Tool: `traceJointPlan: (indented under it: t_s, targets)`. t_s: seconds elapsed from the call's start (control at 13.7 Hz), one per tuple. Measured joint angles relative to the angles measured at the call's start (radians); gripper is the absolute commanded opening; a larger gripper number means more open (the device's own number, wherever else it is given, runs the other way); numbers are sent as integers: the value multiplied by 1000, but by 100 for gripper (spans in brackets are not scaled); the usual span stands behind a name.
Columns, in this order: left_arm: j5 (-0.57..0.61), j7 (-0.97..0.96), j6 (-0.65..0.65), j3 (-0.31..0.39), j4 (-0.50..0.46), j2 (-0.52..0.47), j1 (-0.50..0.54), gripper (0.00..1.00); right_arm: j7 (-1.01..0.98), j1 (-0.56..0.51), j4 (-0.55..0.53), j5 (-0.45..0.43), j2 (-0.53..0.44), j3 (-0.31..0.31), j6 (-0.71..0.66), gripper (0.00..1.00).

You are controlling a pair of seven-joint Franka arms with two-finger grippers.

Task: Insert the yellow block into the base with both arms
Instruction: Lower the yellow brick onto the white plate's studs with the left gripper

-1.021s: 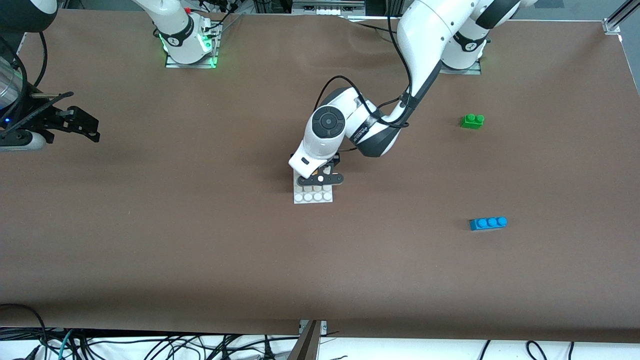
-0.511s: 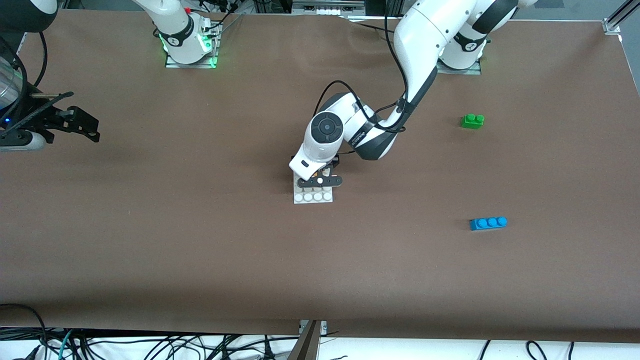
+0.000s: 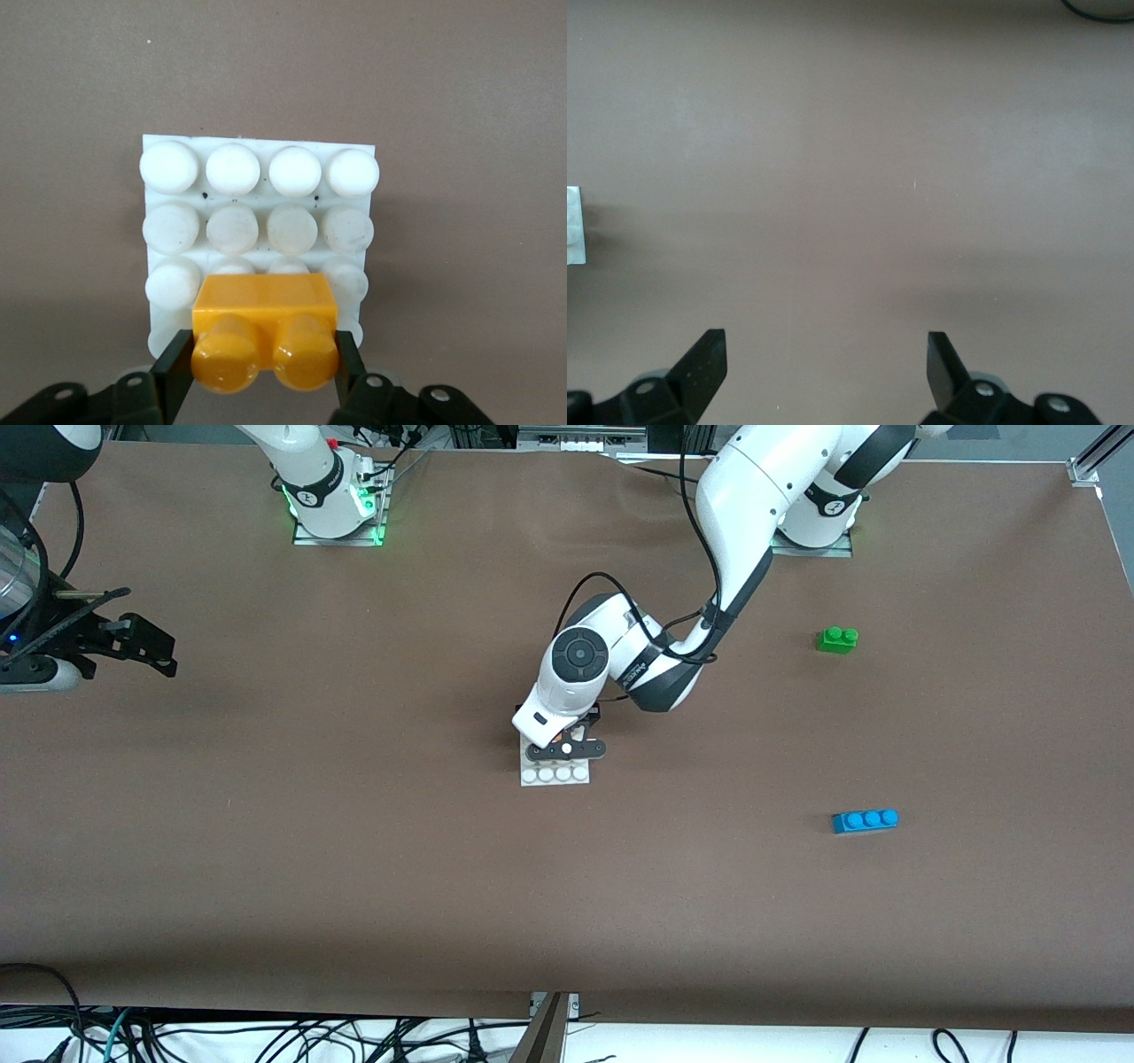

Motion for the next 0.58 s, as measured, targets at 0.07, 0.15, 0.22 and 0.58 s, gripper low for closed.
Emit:
traceJointPlan:
  t_s: [0.07,0.15,0.22,0.58]
  targets:
    - [4,1,0,0,0,1,0,0,0,0,0,0,0,0,0,100]
    - [17,1,1,0,0,3,0,0,0,0,0,0,0,0,0,100]
    - [27,1,1,0,1,6,0,0,0,0,0,0,0,0,0,100]
    - [32,2,6,1,6,13,-3,25,0,0,0,0,0,0,0,100]
